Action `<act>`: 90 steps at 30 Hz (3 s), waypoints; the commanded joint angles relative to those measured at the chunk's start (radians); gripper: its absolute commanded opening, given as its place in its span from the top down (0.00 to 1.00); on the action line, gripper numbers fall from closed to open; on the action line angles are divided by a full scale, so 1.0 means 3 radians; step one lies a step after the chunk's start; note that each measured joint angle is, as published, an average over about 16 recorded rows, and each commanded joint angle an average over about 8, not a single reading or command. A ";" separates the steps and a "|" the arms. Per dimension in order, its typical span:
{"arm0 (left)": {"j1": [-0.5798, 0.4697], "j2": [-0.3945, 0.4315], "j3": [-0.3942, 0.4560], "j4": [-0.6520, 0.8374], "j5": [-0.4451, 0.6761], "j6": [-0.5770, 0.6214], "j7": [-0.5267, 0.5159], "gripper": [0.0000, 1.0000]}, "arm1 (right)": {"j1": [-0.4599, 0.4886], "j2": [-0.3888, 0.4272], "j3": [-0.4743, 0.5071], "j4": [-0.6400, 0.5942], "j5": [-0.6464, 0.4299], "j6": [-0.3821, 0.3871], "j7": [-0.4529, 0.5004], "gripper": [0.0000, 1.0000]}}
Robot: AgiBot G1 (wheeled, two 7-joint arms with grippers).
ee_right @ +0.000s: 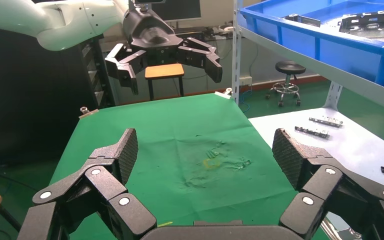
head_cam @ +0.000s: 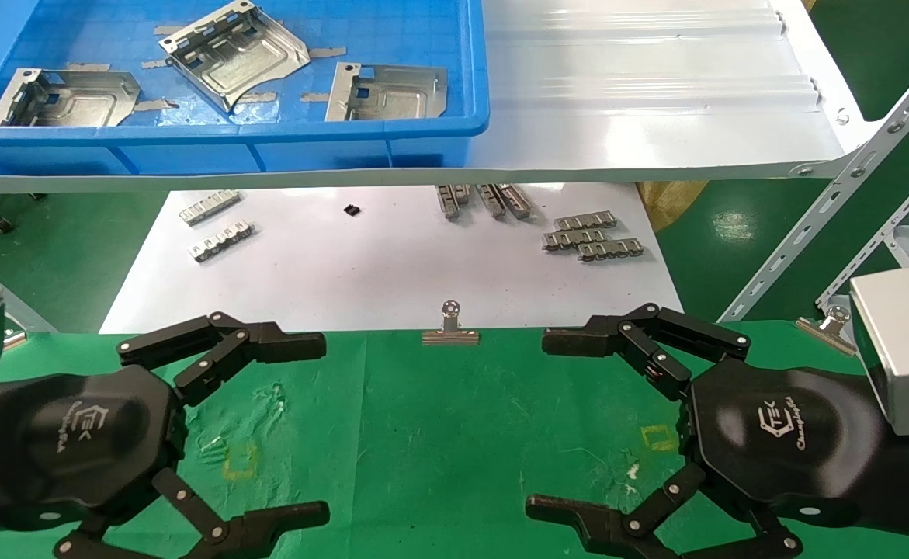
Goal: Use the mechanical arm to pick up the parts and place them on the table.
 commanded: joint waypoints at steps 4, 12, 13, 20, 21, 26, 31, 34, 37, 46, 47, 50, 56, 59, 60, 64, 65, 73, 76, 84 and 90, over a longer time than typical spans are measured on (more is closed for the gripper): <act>0.0000 0.0000 0.0000 0.0000 0.0000 0.0000 0.0000 0.00 | 0.0000 0.0000 0.0000 0.0000 0.0000 0.0000 0.0000 0.00; 0.0000 0.0000 0.0000 0.0000 0.0000 0.0000 0.0000 0.00 | 0.0000 0.0000 0.0000 0.0000 0.0000 0.0000 0.0000 0.00; 0.0000 0.0000 0.0000 0.0000 0.0000 0.0000 0.0000 0.00 | 0.0000 0.0000 0.0000 0.0000 0.0000 0.0000 0.0000 0.00; 0.0000 0.0000 0.0000 0.0000 0.0000 0.0000 0.0000 0.00 | 0.0000 0.0000 0.0000 0.0000 0.0000 0.0000 0.0000 0.72; 0.0000 0.0000 0.0000 0.0000 0.0000 0.0000 0.0000 0.00 | 0.0000 0.0000 0.0000 0.0000 0.0000 0.0000 0.0000 0.84; 0.0000 0.0000 0.0000 0.0000 0.0000 0.0000 0.0000 0.00 | 0.0000 0.0000 0.0000 0.0000 0.0000 0.0000 0.0000 1.00; 0.0000 0.0000 0.0000 0.0000 0.0000 0.0000 0.0000 0.00 | 0.0000 0.0000 0.0000 0.0000 0.0000 0.0000 0.0000 1.00; 0.0000 0.0000 0.0000 0.0000 0.0000 0.0000 0.0000 0.00 | 0.0000 0.0000 0.0000 0.0000 0.0000 0.0000 0.0000 1.00; 0.0000 0.0000 0.0000 0.0000 0.0000 0.0000 0.0000 0.00 | 0.0000 0.0000 0.0000 0.0000 0.0000 0.0000 0.0000 1.00; 0.0000 0.0000 0.0000 0.0000 0.0000 0.0000 0.0000 0.00 | 0.0000 0.0000 0.0000 0.0000 0.0000 0.0000 0.0000 1.00; 0.0000 0.0000 0.0000 0.0000 0.0000 0.0000 0.0000 0.00 | 0.0000 0.0000 0.0000 0.0000 0.0000 0.0000 0.0000 1.00; 0.0000 0.0000 0.0000 0.0000 0.0000 0.0000 0.0000 0.00 | 0.0000 0.0000 0.0000 0.0000 0.0000 0.0000 0.0000 1.00; 0.0000 0.0000 0.0000 0.0000 0.0000 0.0000 0.0000 0.00 | 0.0000 0.0000 0.0000 0.0000 0.0000 0.0000 0.0000 1.00; 0.0000 0.0000 0.0000 0.0000 0.0000 0.0000 0.0000 0.00 | 0.0000 0.0000 0.0000 0.0000 0.0000 0.0000 0.0000 1.00; 0.0000 0.0000 0.0000 0.0000 0.0000 0.0000 0.0000 0.00 | 0.0000 0.0000 0.0000 0.0000 0.0000 0.0000 0.0000 1.00; 0.0000 0.0000 0.0000 0.0000 0.0000 0.0000 0.0000 0.00 | 0.0000 0.0000 0.0000 0.0000 0.0000 0.0000 0.0000 1.00; 0.0000 0.0000 0.0000 0.0000 0.0000 0.0000 0.0000 0.00 | 0.0000 0.0000 0.0000 0.0000 0.0000 0.0000 0.0000 1.00; 0.0000 0.0000 0.0000 0.0000 0.0000 0.0000 0.0000 0.00 | 0.0000 0.0000 0.0000 0.0000 0.0000 0.0000 0.0000 1.00; 0.0000 0.0000 0.0000 0.0000 0.0000 0.0000 0.0000 0.00 | 0.0000 0.0000 0.0000 0.0000 0.0000 0.0000 0.0000 1.00; 0.0000 0.0000 0.0000 0.0000 0.0000 0.0000 0.0000 0.00 | 0.0000 0.0000 0.0000 0.0000 0.0000 0.0000 0.0000 1.00; 0.0001 0.0000 0.0000 -0.0002 0.0000 0.0000 -0.0001 0.00 | 0.0000 0.0000 0.0000 0.0000 0.0000 0.0000 0.0000 1.00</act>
